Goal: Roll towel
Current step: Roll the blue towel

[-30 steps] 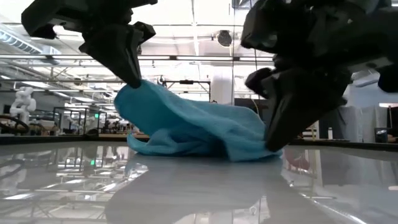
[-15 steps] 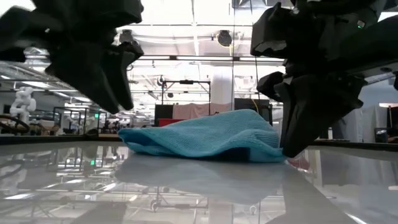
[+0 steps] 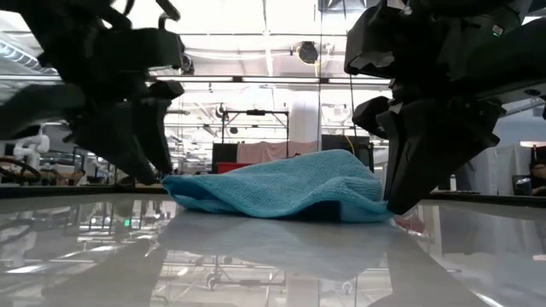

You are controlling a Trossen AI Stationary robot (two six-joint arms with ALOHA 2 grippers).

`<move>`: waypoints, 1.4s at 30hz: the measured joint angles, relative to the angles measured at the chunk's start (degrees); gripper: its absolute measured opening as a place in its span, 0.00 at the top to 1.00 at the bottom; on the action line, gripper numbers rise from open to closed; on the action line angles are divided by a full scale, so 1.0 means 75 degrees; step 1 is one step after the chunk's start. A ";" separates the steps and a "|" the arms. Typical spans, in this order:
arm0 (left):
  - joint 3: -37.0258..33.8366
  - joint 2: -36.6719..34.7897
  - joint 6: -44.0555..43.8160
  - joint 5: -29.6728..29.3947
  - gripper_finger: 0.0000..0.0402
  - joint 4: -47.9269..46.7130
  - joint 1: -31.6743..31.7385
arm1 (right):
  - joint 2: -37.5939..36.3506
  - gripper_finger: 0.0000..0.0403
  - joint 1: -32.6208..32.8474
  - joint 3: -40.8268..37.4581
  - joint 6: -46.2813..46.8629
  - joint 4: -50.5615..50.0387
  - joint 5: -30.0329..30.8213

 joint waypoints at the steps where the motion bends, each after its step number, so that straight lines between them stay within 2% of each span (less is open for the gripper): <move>1: -0.0006 0.0000 0.0015 -0.0004 0.64 0.0069 0.0037 | 0.0000 1.00 0.0000 0.0000 0.0007 0.0005 0.0000; 5: -0.0006 0.0051 0.0276 0.0061 0.64 0.0557 0.0182 | 0.0000 1.00 0.0000 0.0003 0.0010 0.0008 0.0000; 10: 0.0000 0.0562 0.0588 0.0363 0.64 0.0701 0.0344 | -0.0003 1.00 0.0000 0.0009 0.0059 0.0019 0.0000; 14: 0.0002 0.0810 0.0449 -0.0167 0.66 0.0715 0.0349 | -0.0003 1.00 0.0019 0.0009 0.0114 0.0033 0.0000; 26: 0.0122 0.0745 0.0591 -0.0213 0.97 0.0512 0.0345 | -0.0009 1.00 0.0029 0.0009 0.0115 -0.0020 -0.0007; 42: 0.0542 -0.0523 0.0376 -0.0058 0.98 -0.0559 0.0228 | -0.0244 1.00 0.0107 0.0011 0.0167 -0.0153 -0.0034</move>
